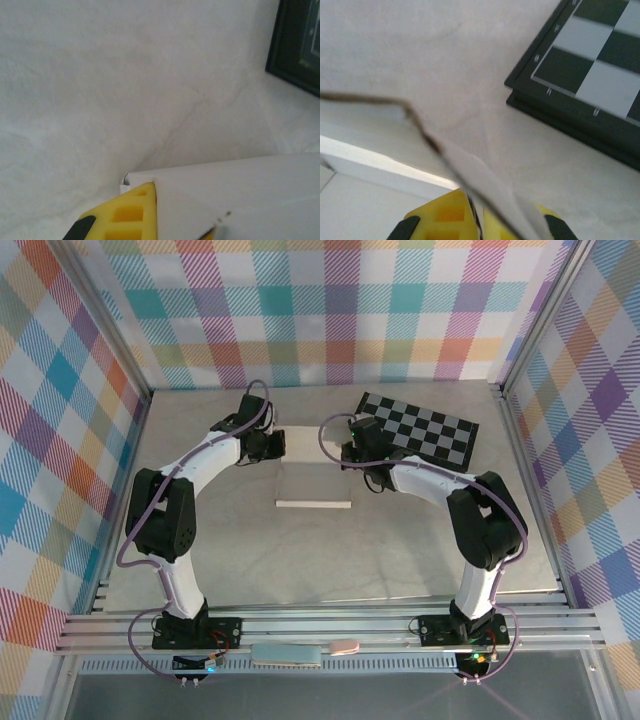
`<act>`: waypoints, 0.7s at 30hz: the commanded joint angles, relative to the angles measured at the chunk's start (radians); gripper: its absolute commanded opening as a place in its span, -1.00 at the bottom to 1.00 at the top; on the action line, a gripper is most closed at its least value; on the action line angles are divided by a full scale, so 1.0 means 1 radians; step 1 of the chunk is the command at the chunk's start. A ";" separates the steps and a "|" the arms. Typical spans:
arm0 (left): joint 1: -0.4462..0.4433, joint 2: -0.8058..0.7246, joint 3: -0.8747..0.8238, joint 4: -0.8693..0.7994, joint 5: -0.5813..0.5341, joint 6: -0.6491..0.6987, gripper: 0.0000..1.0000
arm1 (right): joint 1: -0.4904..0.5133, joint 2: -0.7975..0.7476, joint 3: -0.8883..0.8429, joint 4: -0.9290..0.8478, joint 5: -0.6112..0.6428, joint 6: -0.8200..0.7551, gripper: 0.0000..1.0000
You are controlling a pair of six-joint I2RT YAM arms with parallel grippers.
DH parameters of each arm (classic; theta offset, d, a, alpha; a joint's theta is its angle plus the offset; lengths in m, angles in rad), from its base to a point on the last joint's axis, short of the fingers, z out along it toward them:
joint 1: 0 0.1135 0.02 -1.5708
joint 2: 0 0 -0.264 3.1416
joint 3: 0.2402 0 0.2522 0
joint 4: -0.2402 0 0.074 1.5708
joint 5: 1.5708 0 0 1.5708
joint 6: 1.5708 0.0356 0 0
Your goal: Fold the paper box
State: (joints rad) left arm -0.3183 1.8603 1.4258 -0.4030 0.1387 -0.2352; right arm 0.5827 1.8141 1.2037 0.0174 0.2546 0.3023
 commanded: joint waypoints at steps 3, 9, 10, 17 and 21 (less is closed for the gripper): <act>-0.013 -0.018 -0.010 0.187 0.066 -0.011 -0.90 | 0.018 0.044 0.055 0.119 -0.040 -0.031 -1.00; -0.016 -0.138 -0.277 0.472 0.080 -0.046 -0.92 | 0.018 0.021 -0.036 0.200 -0.082 -0.015 -1.00; -0.017 -0.144 -0.294 0.487 0.091 -0.049 -0.92 | 0.019 0.018 -0.049 0.214 -0.088 -0.010 -1.00; -0.031 -0.197 -0.421 0.617 0.095 -0.049 -0.91 | 0.038 0.009 -0.101 0.251 -0.080 -0.024 -1.00; -0.045 -0.231 -0.504 0.684 0.076 -0.032 -0.91 | 0.051 -0.015 -0.148 0.278 -0.066 -0.055 -1.00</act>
State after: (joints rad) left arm -0.3222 1.6798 0.9600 0.1455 0.1284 -0.2539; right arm 0.5983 1.8286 1.0885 0.2470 0.2531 0.2607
